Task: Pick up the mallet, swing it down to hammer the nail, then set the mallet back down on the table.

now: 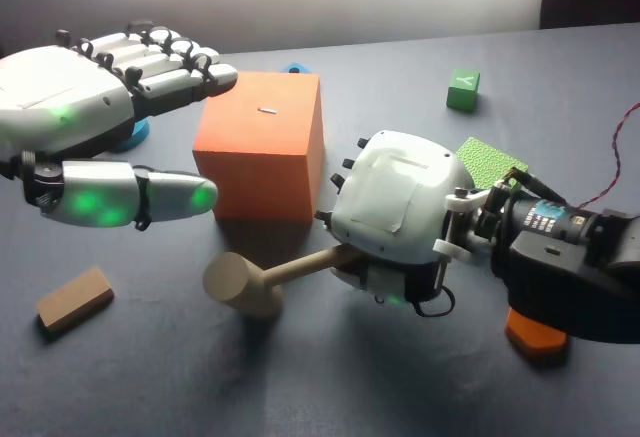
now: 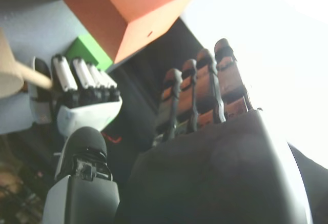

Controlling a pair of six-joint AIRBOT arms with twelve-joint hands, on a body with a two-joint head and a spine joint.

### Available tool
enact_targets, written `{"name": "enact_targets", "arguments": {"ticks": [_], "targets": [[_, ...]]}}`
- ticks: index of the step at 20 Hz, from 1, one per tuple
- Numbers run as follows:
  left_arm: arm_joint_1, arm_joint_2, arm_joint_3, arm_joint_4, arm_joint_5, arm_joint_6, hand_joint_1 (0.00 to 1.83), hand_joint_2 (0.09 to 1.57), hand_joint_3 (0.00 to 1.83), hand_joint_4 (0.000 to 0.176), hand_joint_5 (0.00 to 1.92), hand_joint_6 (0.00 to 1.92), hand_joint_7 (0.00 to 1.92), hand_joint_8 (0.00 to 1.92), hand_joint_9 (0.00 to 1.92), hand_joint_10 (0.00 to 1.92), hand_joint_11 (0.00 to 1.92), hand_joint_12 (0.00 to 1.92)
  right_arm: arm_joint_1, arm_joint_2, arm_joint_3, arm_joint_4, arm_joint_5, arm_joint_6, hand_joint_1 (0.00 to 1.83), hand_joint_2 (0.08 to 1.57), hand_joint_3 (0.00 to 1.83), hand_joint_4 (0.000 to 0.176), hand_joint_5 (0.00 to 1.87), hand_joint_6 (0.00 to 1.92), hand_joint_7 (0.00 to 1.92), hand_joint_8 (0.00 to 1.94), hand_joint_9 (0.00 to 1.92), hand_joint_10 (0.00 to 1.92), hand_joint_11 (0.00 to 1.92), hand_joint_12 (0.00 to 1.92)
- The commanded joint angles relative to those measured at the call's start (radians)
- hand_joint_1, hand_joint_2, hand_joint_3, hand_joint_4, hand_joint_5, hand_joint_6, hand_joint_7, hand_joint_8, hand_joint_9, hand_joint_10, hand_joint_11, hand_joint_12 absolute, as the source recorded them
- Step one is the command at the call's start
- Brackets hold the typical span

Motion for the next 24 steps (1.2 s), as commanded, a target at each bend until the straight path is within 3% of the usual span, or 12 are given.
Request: {"name": "enact_targets", "arguments": {"ticks": [1,2,3,4,6,9,11,14,16,17,20,24], "targets": [[-0.013,0.015,-0.004,-0.029,-0.107,-0.002,0.0,1.21,0.0,0.0,0.1,0.01,0.07,0.0,0.06,0.0,0.04,0.05,0.004,-0.004,0.003,-0.014,0.114,-0.009,0.62,1.4,0.0,0.0,0.94,1.92,1.15,1.94,1.3,1.92,1.42,1.92],[-0.013,0.022,-0.012,-0.029,-0.106,-0.002,0.0,1.21,0.0,0.0,0.07,0.0,0.05,0.0,0.05,0.0,0.03,0.04,0.004,-0.008,0.004,-0.014,0.114,-0.016,0.77,1.38,0.02,0.0,0.61,1.77,0.72,1.94,0.79,1.92,0.87,1.92],[-0.013,0.029,-0.021,-0.029,-0.104,-0.002,0.0,1.21,0.0,0.0,0.08,0.01,0.05,0.0,0.05,0.0,0.04,0.05,0.004,-0.012,0.004,-0.014,0.114,-0.021,0.81,1.37,0.01,0.027,0.56,1.71,0.55,1.83,0.54,1.83,0.54,1.92],[-0.013,0.035,-0.029,-0.029,-0.102,-0.002,0.0,1.21,0.0,0.0,0.08,0.0,0.05,0.0,0.05,0.0,0.04,0.05,0.003,-0.015,0.003,-0.014,0.115,-0.027,0.69,1.31,0.0,0.0,0.42,1.48,0.47,1.58,0.44,1.52,0.36,1.73],[-0.014,0.044,-0.04,-0.029,-0.097,-0.003,0.0,1.21,0.0,0.0,0.09,0.01,0.04,0.0,0.04,0.0,0.03,0.04,0.002,-0.018,0.003,-0.014,0.117,-0.029,0.71,1.28,0.0,0.0,0.42,1.08,0.5,1.16,0.45,1.18,0.29,1.59],[-0.014,0.051,-0.048,-0.029,-0.094,-0.01,0.0,1.2,0.0,0.0,0.08,0.0,0.05,0.01,0.05,0.01,0.04,0.05,0.001,-0.016,0.003,-0.014,0.117,-0.029,0.75,1.29,0.0,0.0,0.42,0.63,0.42,0.82,0.33,1.0,0.09,1.53],[-0.016,0.052,-0.05,-0.029,-0.094,-0.013,0.0,1.19,0.0,0.0,0.07,0.0,0.04,0.0,0.04,0.01,0.03,0.04,0.001,-0.012,-0.004,-0.014,0.117,-0.03,0.79,1.29,0.0,0.0,0.43,0.33,0.41,0.53,0.25,0.81,0.0,1.38],[-0.019,0.055,-0.054,-0.029,-0.093,-0.015,0.0,1.19,0.0,0.0,0.07,0.0,0.03,0.0,0.04,0.0,0.03,0.04,-0.002,0.014,-0.06,-0.014,0.118,-0.036,0.67,1.36,0.01,0.0,0.24,0.04,0.24,0.06,0.08,0.31,0.0,0.74],[-0.02,0.058,-0.057,-0.029,-0.091,-0.017,0.0,1.19,0.0,0.0,0.07,0.0,0.04,0.0,0.04,0.01,0.03,0.04,-0.005,0.032,-0.093,-0.014,0.121,-0.04,0.57,1.37,0.01,0.0,0.06,0.0,0.05,0.0,0.02,0.05,0.0,0.23],[-0.02,0.059,-0.058,-0.029,-0.09,-0.02,0.0,1.19,0.0,0.0,0.07,0.0,0.04,0.01,0.05,0.01,0.04,0.04,-0.006,0.039,-0.104,-0.014,0.121,-0.04,0.57,1.36,0.0,0.0,0.01,0.0,0.01,0.0,0.0,0.01,0.0,0.05],[-0.021,0.063,-0.063,-0.029,-0.089,-0.026,0.0,1.19,0.0,0.0,0.08,0.01,0.05,0.01,0.05,0.01,0.04,0.04,-0.007,0.062,-0.127,-0.014,0.12,-0.041,0.68,1.27,0.0,0.0,0.0,0.0,0.0,0.0,0.0,0.0,0.0,0.0],[-0.032,0.069,-0.076,-0.029,-0.077,-0.026,0.0,1.18,0.0,0.0,0.06,0.0,0.04,0.0,0.04,0.0,0.02,0.04,0.005,0.082,-0.134,0.009,0.116,-0.042,0.67,1.14,0.0,0.0,0.0,0.0,0.0,0.0,0.0,0.0,0.0,0.0]]}}
